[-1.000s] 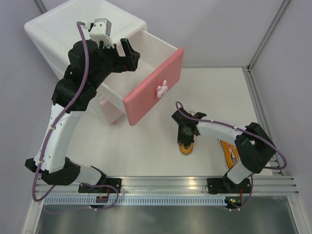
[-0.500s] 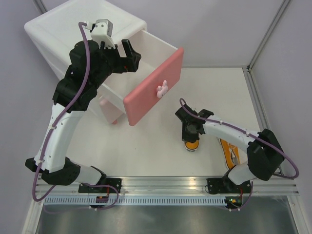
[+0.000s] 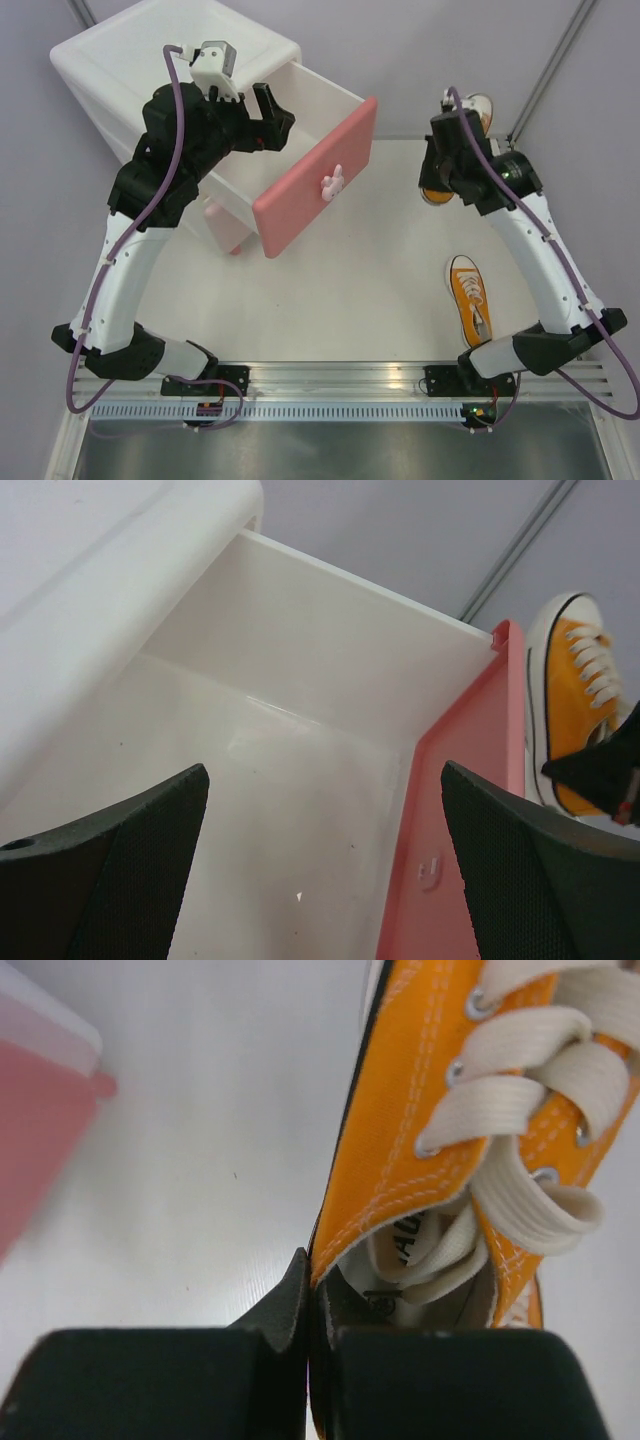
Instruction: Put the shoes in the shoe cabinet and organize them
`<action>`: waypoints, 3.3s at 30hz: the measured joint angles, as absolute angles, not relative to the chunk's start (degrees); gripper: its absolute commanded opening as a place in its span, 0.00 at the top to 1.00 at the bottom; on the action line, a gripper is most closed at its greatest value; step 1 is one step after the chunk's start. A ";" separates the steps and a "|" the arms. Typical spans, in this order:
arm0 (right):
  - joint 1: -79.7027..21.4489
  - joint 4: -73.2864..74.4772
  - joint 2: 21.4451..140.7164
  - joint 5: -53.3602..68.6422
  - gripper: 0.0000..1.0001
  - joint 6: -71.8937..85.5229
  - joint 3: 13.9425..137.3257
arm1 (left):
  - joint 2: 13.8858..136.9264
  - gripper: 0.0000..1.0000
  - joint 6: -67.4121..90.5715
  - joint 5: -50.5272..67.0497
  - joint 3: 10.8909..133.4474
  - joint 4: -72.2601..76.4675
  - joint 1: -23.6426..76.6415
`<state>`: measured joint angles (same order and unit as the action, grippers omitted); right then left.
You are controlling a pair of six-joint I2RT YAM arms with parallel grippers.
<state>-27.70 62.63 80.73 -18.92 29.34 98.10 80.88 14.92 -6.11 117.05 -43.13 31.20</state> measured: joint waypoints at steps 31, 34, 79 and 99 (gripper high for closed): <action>-35.86 19.16 103.53 10.81 1.00 17.43 131.85 | 72.84 0.00 11.29 -10.70 111.59 -43.03 31.20; -39.24 18.96 104.77 12.95 0.99 18.70 131.85 | 72.01 0.00 10.87 -12.62 110.59 -42.92 31.20; -42.48 19.27 99.04 -0.51 0.99 12.97 126.85 | 80.34 0.05 12.56 32.67 116.14 -52.21 35.48; -42.50 25.26 99.61 7.16 0.99 12.08 129.40 | 77.84 0.00 13.06 27.70 119.94 -53.08 40.21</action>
